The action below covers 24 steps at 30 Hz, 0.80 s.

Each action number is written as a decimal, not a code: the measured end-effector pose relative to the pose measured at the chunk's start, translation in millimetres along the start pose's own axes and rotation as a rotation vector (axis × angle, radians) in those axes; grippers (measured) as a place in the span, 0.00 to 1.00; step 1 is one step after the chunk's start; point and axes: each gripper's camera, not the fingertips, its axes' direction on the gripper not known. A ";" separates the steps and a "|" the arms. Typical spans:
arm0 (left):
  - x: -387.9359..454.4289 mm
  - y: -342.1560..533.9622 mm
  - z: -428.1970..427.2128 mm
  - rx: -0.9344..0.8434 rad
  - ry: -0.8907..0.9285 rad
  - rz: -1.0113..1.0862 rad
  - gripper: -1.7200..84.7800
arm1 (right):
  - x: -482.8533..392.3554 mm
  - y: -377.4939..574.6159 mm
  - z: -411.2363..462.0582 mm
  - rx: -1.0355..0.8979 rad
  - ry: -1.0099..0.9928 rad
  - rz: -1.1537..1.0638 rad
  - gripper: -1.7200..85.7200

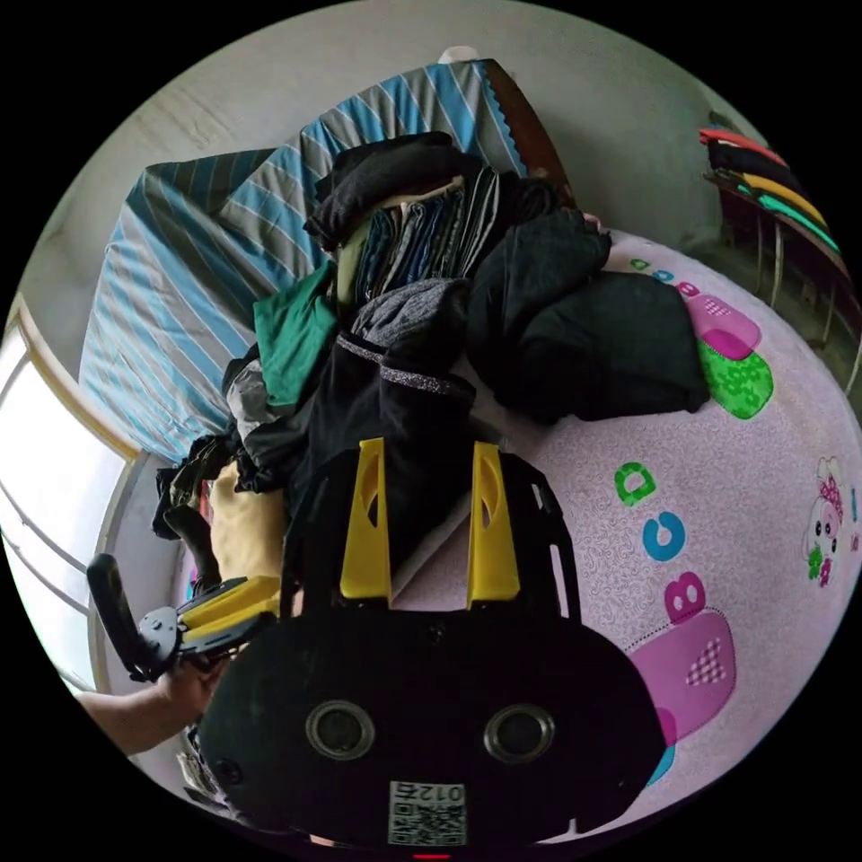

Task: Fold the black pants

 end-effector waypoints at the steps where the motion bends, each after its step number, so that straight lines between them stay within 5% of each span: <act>1: 2.7 -2.6 7.0 -0.032 -0.005 0.019 0.08 | 5.5 1.5 5.7 -0.009 0.000 0.010 0.13; 6: 2.0 -5.2 31.8 -0.203 0.043 0.008 0.03 | 6.2 14.7 9.1 0.032 -0.040 -0.040 0.03; 12: -12.5 25.1 20.2 -0.185 0.107 -0.074 0.02 | -48.7 38.5 -17.7 0.060 -0.279 -0.322 0.02; 24: -36.5 174.9 -125.5 0.152 0.172 -0.180 0.12 | -186.6 84.0 -66.1 -0.078 -0.642 -0.539 0.02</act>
